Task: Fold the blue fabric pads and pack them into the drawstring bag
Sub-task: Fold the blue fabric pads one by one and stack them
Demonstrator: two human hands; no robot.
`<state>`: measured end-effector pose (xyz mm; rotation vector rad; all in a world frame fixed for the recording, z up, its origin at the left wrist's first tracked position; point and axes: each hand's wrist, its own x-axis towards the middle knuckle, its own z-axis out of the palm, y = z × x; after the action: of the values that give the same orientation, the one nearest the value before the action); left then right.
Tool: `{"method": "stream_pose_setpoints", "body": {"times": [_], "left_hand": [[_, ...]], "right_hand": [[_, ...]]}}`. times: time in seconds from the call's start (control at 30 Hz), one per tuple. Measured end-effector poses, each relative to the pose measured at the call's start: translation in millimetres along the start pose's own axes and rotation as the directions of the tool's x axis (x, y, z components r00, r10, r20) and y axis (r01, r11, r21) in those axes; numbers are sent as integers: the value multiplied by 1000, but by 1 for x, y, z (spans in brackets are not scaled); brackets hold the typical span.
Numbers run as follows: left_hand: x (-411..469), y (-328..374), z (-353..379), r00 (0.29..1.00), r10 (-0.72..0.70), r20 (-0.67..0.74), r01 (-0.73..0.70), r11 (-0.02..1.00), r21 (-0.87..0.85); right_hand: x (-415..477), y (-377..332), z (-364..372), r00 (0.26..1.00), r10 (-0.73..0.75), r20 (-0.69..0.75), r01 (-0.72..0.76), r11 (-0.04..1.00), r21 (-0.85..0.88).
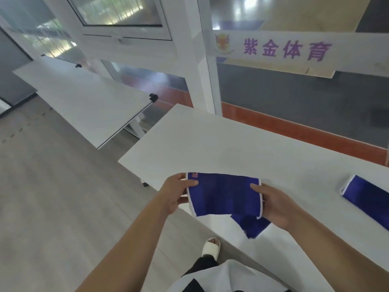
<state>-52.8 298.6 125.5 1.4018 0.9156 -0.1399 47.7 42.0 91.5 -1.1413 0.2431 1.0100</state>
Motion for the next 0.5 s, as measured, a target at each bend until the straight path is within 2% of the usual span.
{"method": "stream_pose_setpoints", "body": {"times": [0.07, 0.17, 0.33, 0.43, 0.5], "left_hand": [[-6, -3, 20, 998, 58, -36, -58, 998, -2], [-19, -4, 63, 970, 233, -65, -227, 969, 98], [-45, -6, 139, 914, 403, 46, -404, 893, 198], [-60, -9, 167, 874, 472, 117, -486, 855, 182], [-67, -11, 172, 877, 434, 204, -465, 874, 138]], "right_hand": [[-7, 4, -6, 996, -47, -80, 43, 998, -53], [-20, 4, -8, 963, -193, -189, 163, 973, -161], [-45, 2, 10, 839, -474, -269, 355, 850, -389], [-61, 2, 15, 806, -526, -271, 444, 841, -310], [-68, 5, 7, 805, -531, -263, 469, 842, -266]]}}
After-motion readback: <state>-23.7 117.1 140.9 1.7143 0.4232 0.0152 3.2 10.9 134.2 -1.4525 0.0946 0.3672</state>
